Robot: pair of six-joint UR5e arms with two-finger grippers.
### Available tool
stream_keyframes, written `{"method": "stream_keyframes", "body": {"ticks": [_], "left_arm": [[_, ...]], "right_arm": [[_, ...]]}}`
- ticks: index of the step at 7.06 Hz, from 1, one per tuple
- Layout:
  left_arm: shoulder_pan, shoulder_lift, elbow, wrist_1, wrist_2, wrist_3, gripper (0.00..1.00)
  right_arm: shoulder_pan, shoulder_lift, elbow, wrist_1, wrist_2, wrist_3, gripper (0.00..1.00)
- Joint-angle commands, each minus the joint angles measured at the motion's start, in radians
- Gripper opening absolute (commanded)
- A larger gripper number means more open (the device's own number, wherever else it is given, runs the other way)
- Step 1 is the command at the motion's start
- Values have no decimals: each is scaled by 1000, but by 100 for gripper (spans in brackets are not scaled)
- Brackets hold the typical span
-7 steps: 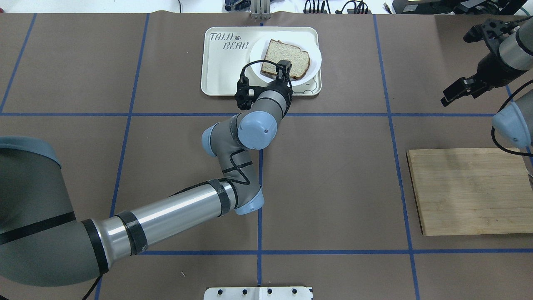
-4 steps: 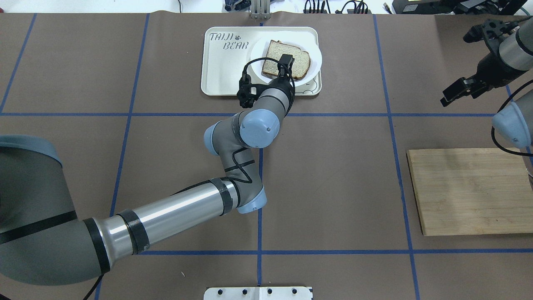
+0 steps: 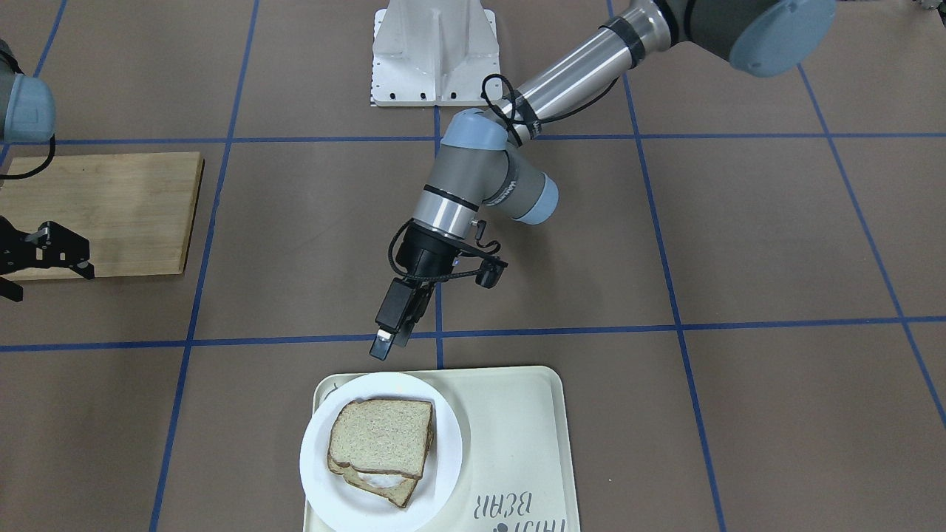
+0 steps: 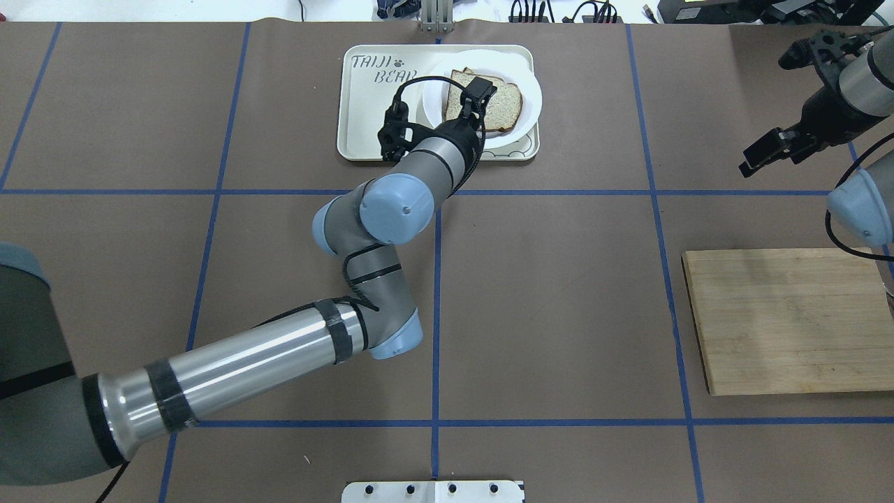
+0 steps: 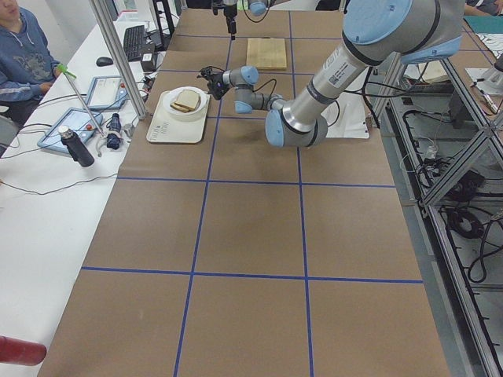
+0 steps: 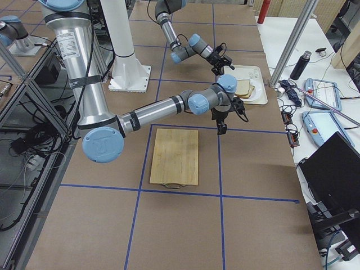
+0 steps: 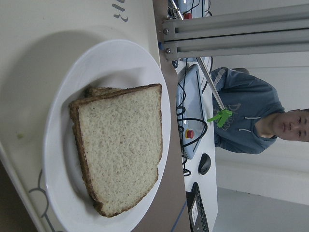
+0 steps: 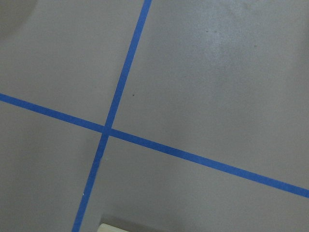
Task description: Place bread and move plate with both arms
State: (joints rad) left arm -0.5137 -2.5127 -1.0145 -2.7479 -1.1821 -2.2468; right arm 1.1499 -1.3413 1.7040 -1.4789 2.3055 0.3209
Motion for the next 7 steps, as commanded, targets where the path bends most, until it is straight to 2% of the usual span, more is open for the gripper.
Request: {"method": "stream_keyframes", "body": {"ticks": [1,2,4,6,7], "left_arm": [[-63,185,-200,13,-135,93,99],[-118,257,-258,14,-224,116,99],[-300,387,-308,14,-486,270,99],[-531,533,-322,13,-746,558,99],[-625,611,-322,14,-802,737,99]], "right_arm": [[10,2,5,-1,0,1,100],[14,2,5,-1,-1,1,100],[33,11,16,-15,-1,6,100],[45,31,39,-64,-12,6,100],[47,33,40,-64,-18,6,100]]}}
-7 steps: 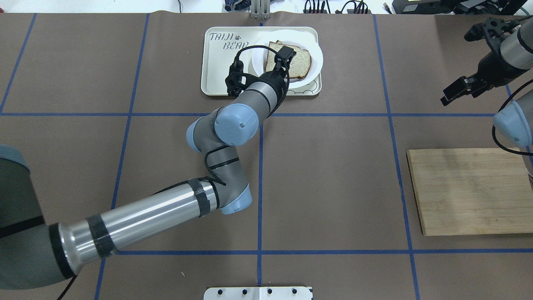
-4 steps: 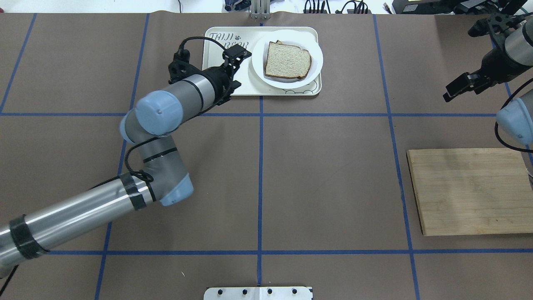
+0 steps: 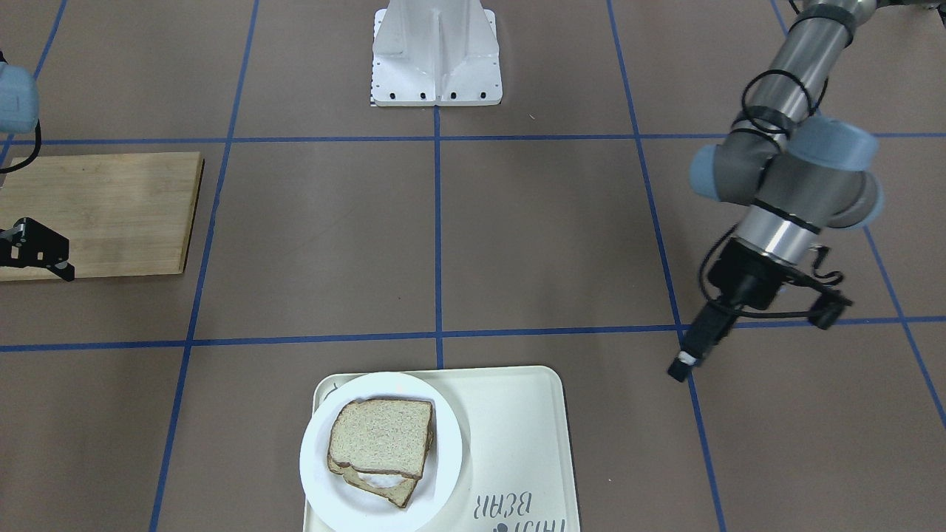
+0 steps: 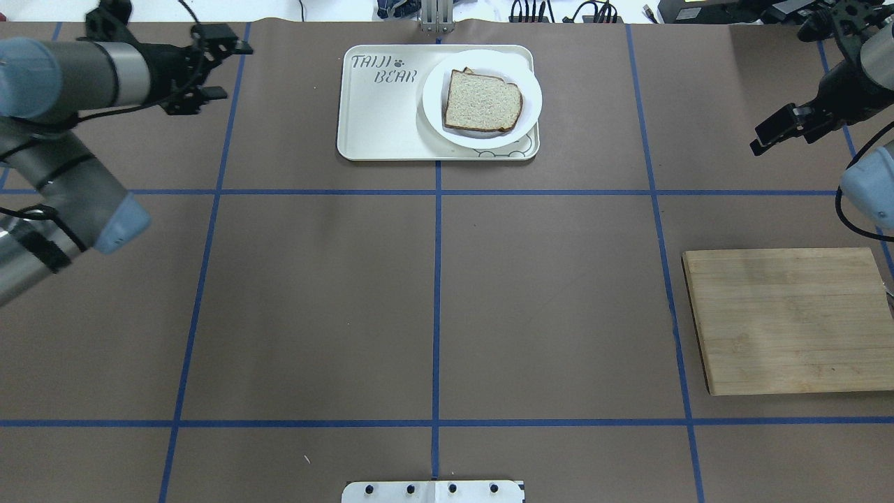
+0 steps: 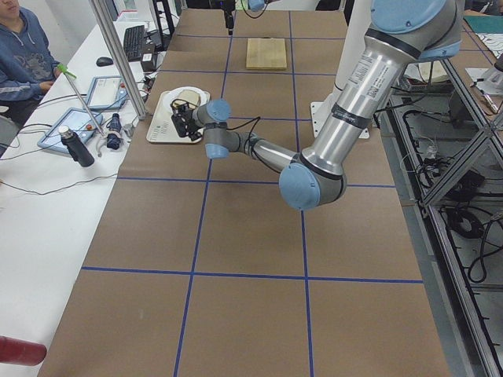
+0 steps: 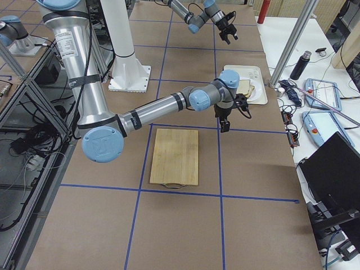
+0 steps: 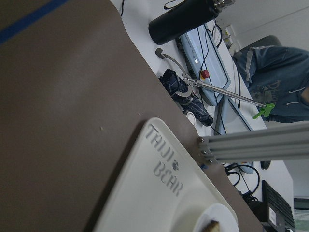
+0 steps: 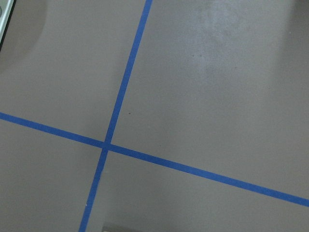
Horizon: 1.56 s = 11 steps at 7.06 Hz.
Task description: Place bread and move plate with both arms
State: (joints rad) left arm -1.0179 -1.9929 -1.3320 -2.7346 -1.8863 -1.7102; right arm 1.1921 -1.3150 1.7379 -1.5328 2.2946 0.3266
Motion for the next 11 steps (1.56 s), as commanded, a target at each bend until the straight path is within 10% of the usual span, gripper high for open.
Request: {"method": "stream_keyframes", "body": {"ticks": [1,5,7,11], "left_arm": [[-201,135,-4,86,-126,426,99],[-355,149,-84,650,-196,1296,99],[-460,151,-229,1106,-470,1525,99],[-452,333,-496,1202,-473,1574,99]], "right_arm": [[3,13,2,-10,-33,0,100],[18,27,-8,-33,-34,-1,100],[46,25,-8,-62,-30,-3,100],[86,16,-20,-170,-54,-87,100]]}}
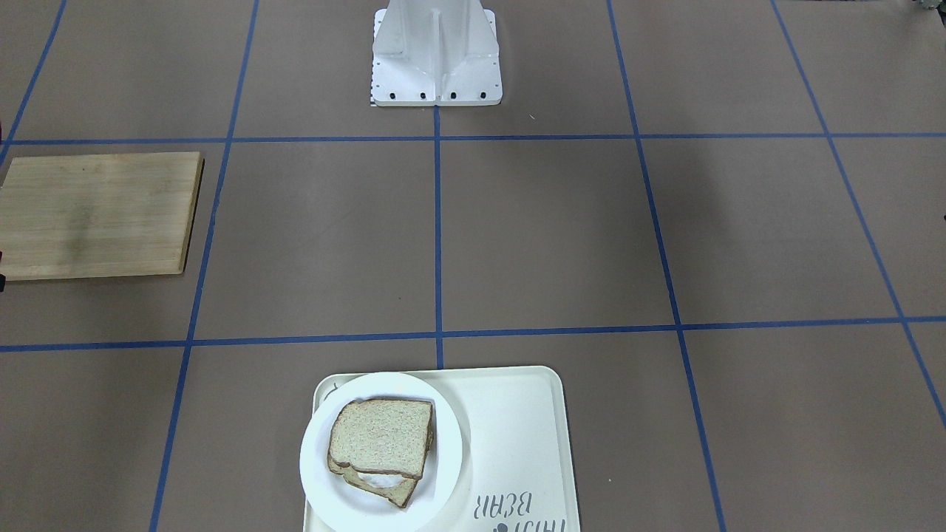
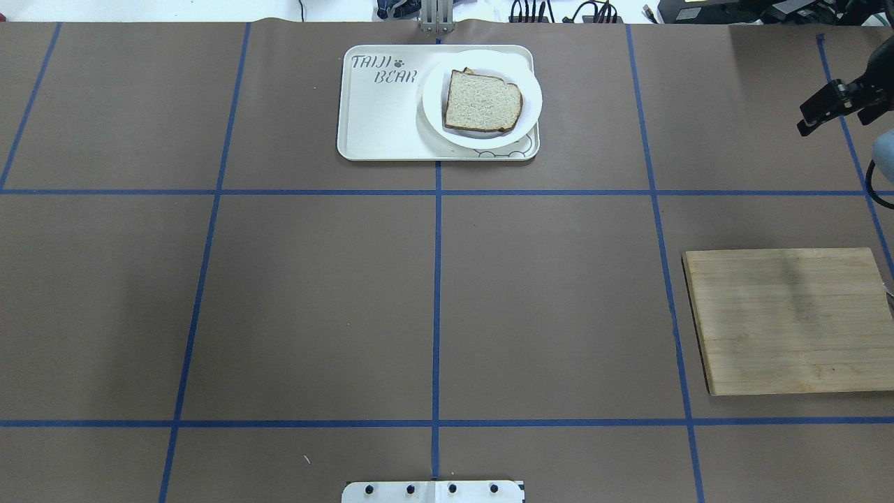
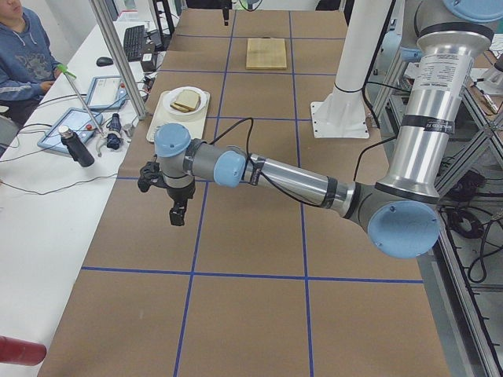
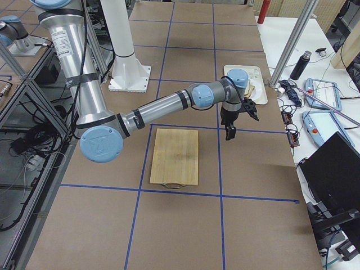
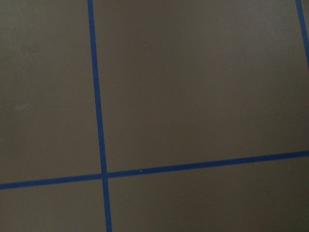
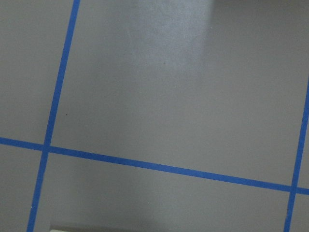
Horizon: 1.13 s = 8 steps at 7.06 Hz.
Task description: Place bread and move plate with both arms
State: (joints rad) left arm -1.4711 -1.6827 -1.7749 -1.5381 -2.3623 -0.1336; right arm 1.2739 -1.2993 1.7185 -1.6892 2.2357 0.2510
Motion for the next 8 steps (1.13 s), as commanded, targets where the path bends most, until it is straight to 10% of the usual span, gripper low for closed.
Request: {"method": "stream_keyframes", "body": {"ticks": [1,8], "left_arm": [[3,18,-14,-23,2,-4,99],[2,9,9,-27,3,-1,99]], "right_arm": [[4,0,-2,-15,7,-12,100],[2,-1,-10,-15,28,-9,100]]}}
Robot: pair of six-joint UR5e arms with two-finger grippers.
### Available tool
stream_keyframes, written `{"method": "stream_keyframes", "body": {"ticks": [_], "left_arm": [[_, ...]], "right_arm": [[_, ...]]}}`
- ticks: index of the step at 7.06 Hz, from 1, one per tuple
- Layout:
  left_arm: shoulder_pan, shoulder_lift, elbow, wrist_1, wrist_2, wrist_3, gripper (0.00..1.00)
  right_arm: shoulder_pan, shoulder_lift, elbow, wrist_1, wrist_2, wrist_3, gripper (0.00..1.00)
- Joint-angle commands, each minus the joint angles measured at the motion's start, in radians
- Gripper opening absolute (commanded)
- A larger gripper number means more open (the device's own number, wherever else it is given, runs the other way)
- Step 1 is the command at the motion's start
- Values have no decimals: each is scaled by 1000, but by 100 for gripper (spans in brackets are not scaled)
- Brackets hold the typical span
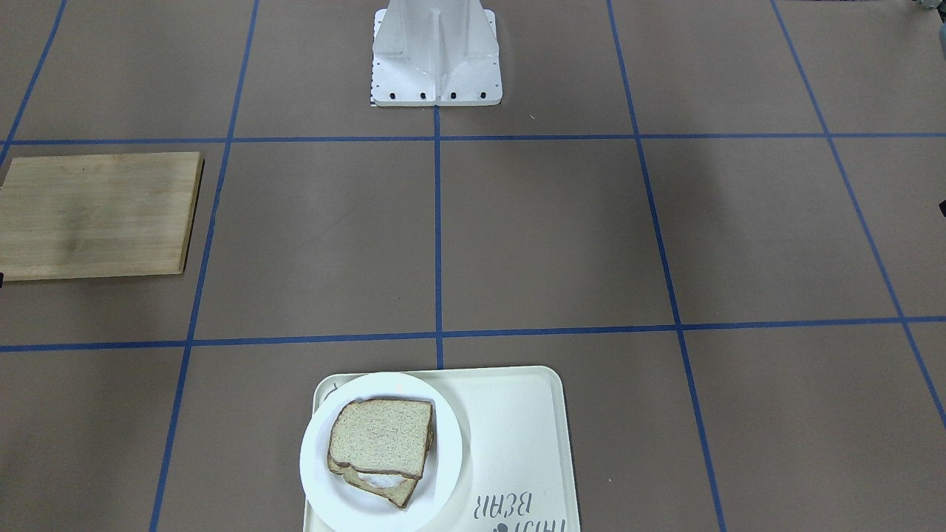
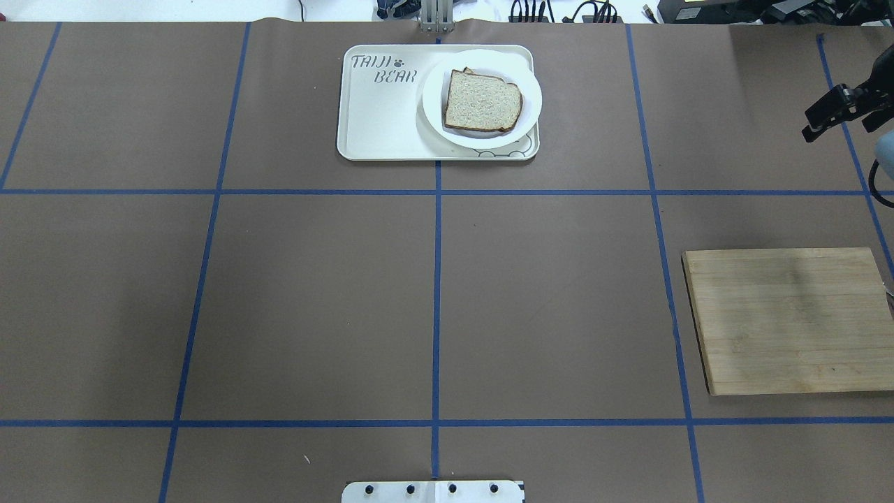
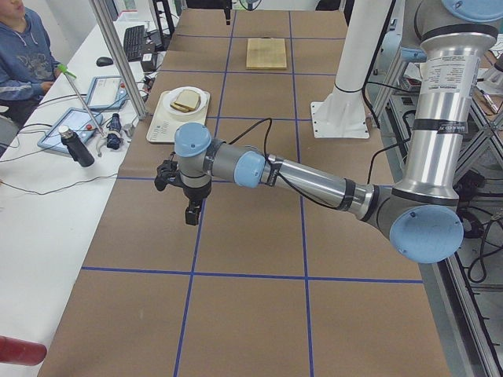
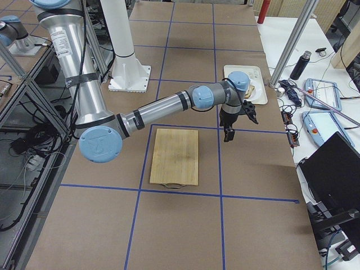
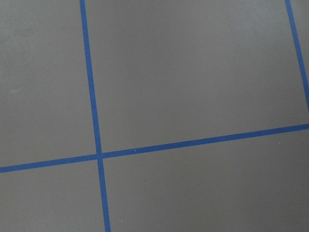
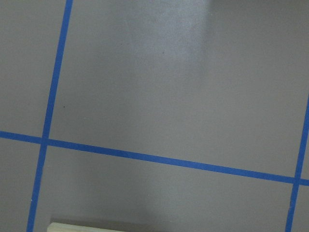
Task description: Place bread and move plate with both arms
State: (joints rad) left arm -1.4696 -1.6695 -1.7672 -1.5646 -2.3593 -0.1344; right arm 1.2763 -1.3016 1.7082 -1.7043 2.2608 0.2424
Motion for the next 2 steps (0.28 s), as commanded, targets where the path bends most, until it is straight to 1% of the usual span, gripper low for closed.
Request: {"method": "stream_keyframes", "body": {"ticks": [1,2], "left_arm": [[0,-6,5,0,0,-1,99],[0,-10,15,-2,0,1,99]], "right_arm": [[0,2,1,0,2,0,100],[0,4,2,0,6,2,100]]}}
